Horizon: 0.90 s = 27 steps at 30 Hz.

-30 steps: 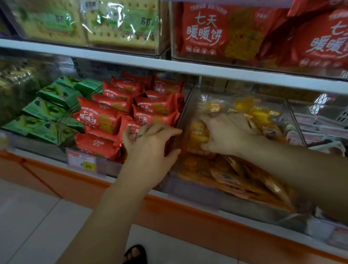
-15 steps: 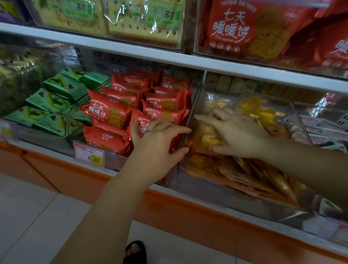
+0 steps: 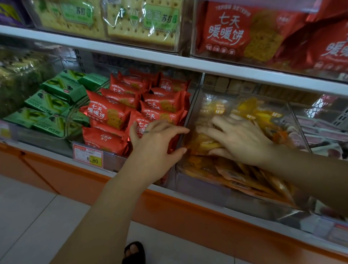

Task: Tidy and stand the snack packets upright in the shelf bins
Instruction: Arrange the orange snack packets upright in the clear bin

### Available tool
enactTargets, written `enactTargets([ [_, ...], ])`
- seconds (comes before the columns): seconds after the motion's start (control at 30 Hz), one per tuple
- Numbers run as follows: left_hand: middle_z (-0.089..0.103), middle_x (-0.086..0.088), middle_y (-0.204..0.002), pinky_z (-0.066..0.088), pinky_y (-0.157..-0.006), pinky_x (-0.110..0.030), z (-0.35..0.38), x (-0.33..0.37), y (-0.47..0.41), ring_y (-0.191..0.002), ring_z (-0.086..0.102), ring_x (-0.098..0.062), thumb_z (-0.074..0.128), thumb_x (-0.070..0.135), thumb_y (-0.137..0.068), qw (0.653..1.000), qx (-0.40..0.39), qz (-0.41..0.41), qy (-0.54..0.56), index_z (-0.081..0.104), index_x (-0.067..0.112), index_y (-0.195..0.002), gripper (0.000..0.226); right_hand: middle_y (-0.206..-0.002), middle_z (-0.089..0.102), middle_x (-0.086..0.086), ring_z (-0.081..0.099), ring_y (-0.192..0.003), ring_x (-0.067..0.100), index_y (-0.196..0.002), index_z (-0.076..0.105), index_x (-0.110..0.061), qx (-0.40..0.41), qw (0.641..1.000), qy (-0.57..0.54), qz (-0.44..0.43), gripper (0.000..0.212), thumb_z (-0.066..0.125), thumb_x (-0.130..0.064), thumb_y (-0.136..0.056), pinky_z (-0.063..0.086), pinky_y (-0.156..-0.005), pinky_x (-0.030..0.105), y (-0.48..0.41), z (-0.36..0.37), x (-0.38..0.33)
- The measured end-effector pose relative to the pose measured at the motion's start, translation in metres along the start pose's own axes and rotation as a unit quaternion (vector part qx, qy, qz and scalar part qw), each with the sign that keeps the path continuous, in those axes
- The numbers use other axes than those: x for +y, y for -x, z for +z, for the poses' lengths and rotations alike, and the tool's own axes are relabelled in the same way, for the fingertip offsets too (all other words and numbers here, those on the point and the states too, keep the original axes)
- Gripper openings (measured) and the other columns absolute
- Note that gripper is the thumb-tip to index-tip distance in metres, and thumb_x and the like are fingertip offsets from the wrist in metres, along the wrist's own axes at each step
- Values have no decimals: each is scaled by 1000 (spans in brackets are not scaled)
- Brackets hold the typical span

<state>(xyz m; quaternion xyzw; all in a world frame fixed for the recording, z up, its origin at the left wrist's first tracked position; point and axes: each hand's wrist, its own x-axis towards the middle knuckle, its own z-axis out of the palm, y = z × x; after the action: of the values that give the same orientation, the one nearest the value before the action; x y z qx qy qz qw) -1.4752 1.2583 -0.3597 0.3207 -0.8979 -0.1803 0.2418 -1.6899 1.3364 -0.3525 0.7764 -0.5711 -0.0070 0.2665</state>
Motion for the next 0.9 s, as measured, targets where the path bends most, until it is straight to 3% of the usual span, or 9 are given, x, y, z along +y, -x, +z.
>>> enactTargets([
  [0.13, 40, 25, -110, -13, -110, -48, 1, -1, 0, -134, 24, -4, 65, 37, -84, 1000, 3, 3, 2, 54, 42, -124, 42, -112, 58, 7, 62, -95, 26, -115, 57, -15, -18, 999, -36, 36, 57, 79, -38, -68, 49, -79, 33, 2, 0, -1],
  [0.23, 39, 25, -109, -13, -110, -48, 2, -2, 0, -134, 24, -4, 65, 36, -85, 1000, 5, 3, 1, 54, 42, -125, 42, -119, 54, 7, 60, -93, 29, -115, 56, -13, -25, 990, -86, 111, 52, 76, -38, -73, 47, -73, 33, 2, -6, -4],
  [0.4, 40, 25, -111, -13, -110, -49, 3, -1, -1, -133, 24, -3, 64, 37, -85, 1000, 4, 0, -1, 53, 42, -125, 42, -121, 46, 0, 53, -94, 27, -121, 48, -18, -70, 979, -103, 163, 52, 64, -46, -81, 43, -77, 34, -2, -8, -10],
  [0.5, 45, 22, -117, -13, -110, -48, 3, -1, -2, -133, 24, -3, 64, 36, -85, 1000, 5, -4, -6, 53, 42, -126, 43, -110, 55, 4, 60, -79, 30, -110, 52, -16, -42, 983, -80, 161, 51, 73, -46, -73, 47, -70, 34, -9, -4, -12],
  [0.67, 41, 24, -112, -14, -111, -48, 2, 0, -1, -132, 26, -4, 62, 36, -86, 1000, 4, -4, -5, 52, 41, -127, 42, -96, 61, 7, 62, -71, 28, -100, 45, -16, -53, 990, -46, 120, 51, 78, -35, -67, 45, -76, 37, -13, 0, -14],
  [0.9, 49, 18, -122, -14, -110, -45, 3, -1, 1, -133, 26, -5, 63, 34, -86, 1000, 12, 4, -5, 53, 39, -127, 43, -101, 55, 8, 59, -88, 28, -106, 52, -14, -99, 989, -4, 114, 50, 76, -35, -68, 35, -80, 41, -23, 11, -12],
])
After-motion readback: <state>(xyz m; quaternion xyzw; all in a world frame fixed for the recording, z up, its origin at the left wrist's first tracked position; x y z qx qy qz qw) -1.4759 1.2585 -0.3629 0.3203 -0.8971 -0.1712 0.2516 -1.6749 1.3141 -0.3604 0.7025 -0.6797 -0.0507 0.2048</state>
